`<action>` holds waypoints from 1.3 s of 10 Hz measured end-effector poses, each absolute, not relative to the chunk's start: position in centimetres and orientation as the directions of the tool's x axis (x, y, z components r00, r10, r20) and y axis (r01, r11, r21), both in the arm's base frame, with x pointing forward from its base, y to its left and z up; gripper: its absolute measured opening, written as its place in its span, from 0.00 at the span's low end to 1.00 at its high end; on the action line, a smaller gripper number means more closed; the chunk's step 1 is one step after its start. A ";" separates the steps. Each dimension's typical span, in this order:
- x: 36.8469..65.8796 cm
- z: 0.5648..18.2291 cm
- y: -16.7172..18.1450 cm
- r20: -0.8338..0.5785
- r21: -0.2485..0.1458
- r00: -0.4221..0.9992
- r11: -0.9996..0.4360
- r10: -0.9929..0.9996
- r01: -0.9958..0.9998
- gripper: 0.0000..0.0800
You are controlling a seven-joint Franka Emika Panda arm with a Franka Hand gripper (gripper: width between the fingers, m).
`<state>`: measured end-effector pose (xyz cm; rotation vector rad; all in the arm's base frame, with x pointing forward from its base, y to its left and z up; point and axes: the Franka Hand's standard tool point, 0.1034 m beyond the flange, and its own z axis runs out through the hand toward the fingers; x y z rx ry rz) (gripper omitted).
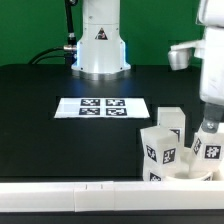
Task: Assemble stool
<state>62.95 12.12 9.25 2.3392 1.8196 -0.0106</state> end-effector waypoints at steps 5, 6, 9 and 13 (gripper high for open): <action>63.7 7.4 11.6 -0.158 0.121 0.175 -0.157 0.972 0.980 0.80; 63.7 7.4 11.5 -0.158 0.120 0.178 -0.160 0.971 0.980 0.80; 63.6 7.3 11.3 -0.155 0.123 0.226 -0.208 0.962 0.970 0.42; 63.7 7.5 11.0 -0.118 0.152 0.445 -0.426 0.888 0.892 0.42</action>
Offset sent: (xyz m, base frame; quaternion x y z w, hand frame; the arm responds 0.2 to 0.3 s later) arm 0.0078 0.0211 -0.0215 -0.0074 0.0302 0.0669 0.9973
